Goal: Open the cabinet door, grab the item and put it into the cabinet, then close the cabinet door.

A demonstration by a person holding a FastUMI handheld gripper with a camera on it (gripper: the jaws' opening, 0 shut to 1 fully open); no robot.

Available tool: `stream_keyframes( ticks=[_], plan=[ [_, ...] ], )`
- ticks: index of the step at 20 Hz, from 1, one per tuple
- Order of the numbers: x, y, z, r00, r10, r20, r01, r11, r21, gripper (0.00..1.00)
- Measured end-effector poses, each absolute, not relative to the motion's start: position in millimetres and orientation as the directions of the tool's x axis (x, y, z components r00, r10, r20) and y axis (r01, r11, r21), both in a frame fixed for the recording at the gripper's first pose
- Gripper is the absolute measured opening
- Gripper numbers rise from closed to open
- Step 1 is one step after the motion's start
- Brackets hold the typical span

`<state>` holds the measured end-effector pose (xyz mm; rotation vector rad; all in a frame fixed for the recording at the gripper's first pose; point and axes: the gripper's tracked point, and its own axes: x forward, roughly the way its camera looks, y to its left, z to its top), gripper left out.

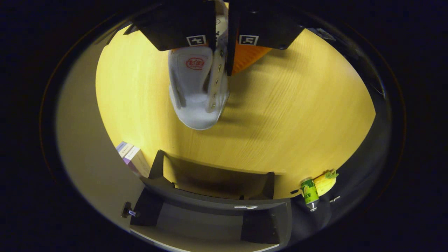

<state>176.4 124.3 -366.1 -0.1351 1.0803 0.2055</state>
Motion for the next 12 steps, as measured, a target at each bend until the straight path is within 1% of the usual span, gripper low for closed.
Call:
stream_keyframes(
  ticks=[2,3,5,7,10,12],
  plan=[
    [178,127,-373,0.428,0.112,-0.897,-0.215,0.976,0.020,0.19],
    [174,130,-369,0.425,0.120,-0.897,-0.220,0.975,0.026,0.10],
    [175,128,-368,0.415,0.122,-0.902,-0.239,0.971,0.021,0.05],
    [176,127,-365,0.417,0.117,-0.901,-0.232,0.973,0.019,0.05],
    [181,130,-351,0.447,0.136,-0.884,-0.201,0.978,0.049,0.05],
    [184,127,-340,0.474,0.115,-0.873,-0.214,0.977,0.012,0.05]
  ],
)
